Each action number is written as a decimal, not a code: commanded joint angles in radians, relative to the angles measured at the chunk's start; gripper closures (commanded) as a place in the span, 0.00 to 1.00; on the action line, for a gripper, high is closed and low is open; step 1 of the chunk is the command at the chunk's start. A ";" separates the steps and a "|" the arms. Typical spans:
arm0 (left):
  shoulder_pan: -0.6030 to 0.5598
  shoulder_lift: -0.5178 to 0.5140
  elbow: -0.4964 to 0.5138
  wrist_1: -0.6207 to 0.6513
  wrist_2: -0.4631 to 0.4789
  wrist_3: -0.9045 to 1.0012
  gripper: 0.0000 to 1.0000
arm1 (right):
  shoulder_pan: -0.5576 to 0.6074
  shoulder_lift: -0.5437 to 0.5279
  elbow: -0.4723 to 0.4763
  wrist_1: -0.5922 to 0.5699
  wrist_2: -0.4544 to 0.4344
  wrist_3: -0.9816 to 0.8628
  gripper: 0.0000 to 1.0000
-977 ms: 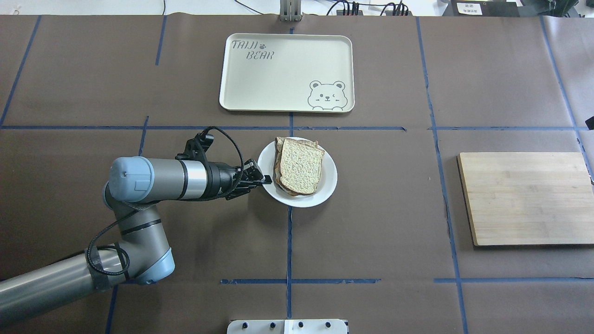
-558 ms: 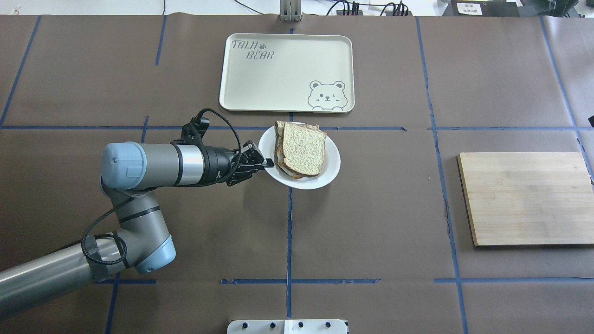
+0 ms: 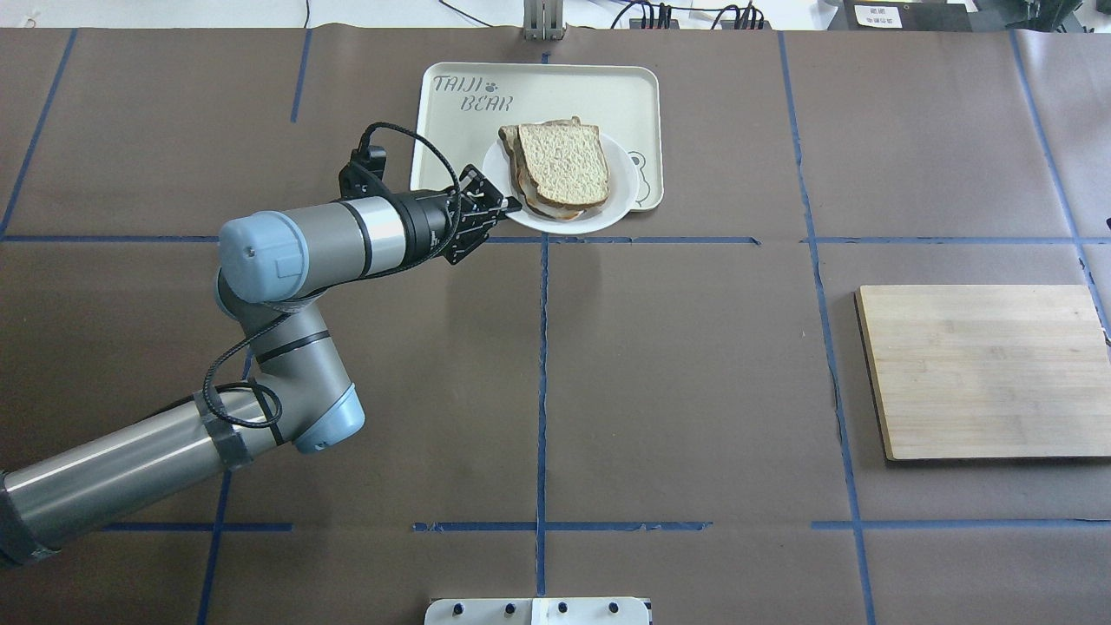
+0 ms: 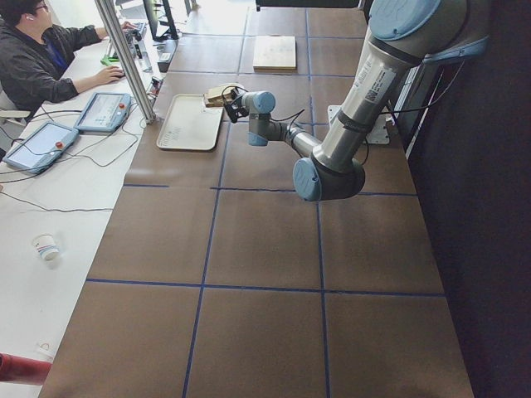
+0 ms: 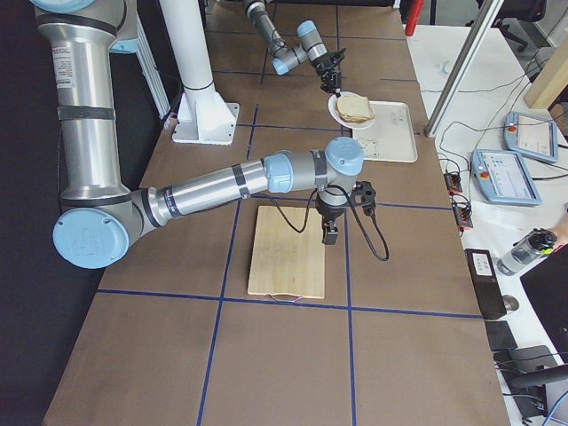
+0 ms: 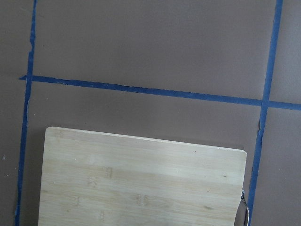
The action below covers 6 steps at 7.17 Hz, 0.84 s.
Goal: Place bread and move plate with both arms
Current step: 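Slide the plate with the left gripper onto the white tray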
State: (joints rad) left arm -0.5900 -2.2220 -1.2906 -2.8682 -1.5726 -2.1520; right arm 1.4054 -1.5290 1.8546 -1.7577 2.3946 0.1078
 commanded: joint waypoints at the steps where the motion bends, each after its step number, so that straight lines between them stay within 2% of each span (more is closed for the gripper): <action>1: -0.005 -0.101 0.202 -0.017 0.173 -0.041 1.00 | 0.001 0.001 0.001 0.000 -0.002 0.003 0.00; 2: -0.010 -0.134 0.293 -0.023 0.215 -0.045 1.00 | 0.001 0.001 0.002 0.000 0.000 0.003 0.00; 5: -0.008 -0.223 0.454 -0.028 0.249 -0.077 1.00 | 0.001 0.001 0.002 0.000 -0.002 0.006 0.00; 6: -0.008 -0.232 0.473 -0.028 0.250 -0.078 1.00 | 0.001 0.001 0.005 0.000 -0.002 0.010 0.00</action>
State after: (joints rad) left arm -0.5988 -2.4317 -0.8600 -2.8954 -1.3313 -2.2198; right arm 1.4067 -1.5279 1.8571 -1.7576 2.3931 0.1146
